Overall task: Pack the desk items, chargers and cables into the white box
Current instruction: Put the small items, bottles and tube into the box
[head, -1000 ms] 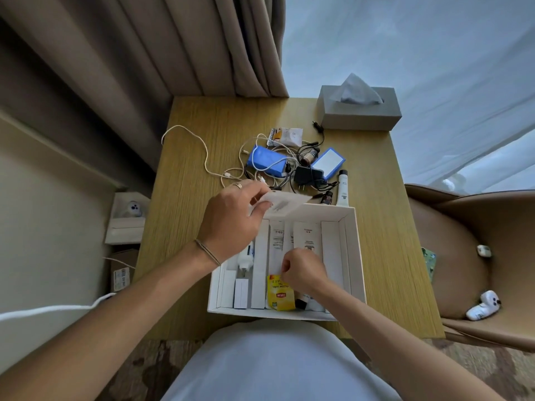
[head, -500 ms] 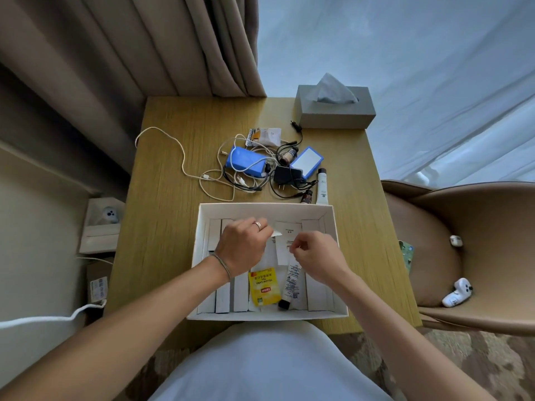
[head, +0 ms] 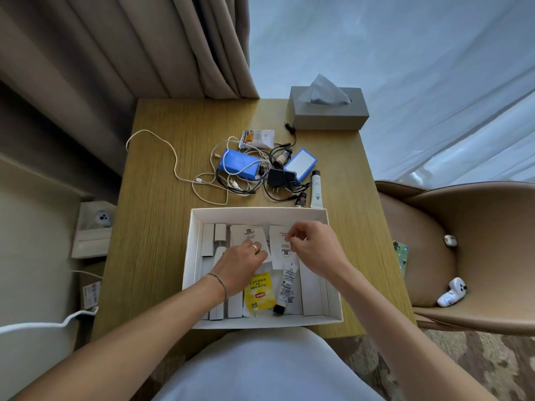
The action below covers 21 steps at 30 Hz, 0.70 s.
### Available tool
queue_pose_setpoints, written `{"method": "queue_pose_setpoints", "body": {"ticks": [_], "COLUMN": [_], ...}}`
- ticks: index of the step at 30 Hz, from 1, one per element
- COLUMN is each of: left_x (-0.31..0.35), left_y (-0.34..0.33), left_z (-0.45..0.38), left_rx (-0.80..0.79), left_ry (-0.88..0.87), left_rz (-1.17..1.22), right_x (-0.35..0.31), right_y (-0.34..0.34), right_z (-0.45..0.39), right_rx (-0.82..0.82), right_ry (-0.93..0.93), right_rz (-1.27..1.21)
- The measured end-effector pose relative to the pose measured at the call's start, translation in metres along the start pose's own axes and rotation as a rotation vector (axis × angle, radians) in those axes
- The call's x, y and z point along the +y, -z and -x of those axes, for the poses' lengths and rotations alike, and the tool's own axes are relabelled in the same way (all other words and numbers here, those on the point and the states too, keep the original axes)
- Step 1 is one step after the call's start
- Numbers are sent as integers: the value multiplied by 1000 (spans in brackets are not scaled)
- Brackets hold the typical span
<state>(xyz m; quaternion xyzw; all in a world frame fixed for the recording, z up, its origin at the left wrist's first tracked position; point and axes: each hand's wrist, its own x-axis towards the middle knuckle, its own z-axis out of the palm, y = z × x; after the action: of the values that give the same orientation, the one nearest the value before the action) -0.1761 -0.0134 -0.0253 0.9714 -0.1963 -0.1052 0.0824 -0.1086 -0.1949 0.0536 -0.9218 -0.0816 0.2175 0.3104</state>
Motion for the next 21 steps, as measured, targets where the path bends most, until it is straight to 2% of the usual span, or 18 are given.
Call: {"method": "queue_pose_setpoints", "body": {"ticks": [7,9,16,21], "left_x": [-3,0,8,6], "left_y": [-8,0,57,96], "left_z": [-6,-5,-17,-49], "left_rx": [-71,-10,383,457], "left_ry": [-26,-12,38,154], "left_rz": [-16,21,318,452], "right_x": [-10,-11,-4,18], "right_y": [6,11,46,58], "right_z": [-13,-18,-56,-110], "right_rx": [26,38,140,171], "right_ry": [49,47,14,-89], "right_rz": [-37,-56,-102,-1]}}
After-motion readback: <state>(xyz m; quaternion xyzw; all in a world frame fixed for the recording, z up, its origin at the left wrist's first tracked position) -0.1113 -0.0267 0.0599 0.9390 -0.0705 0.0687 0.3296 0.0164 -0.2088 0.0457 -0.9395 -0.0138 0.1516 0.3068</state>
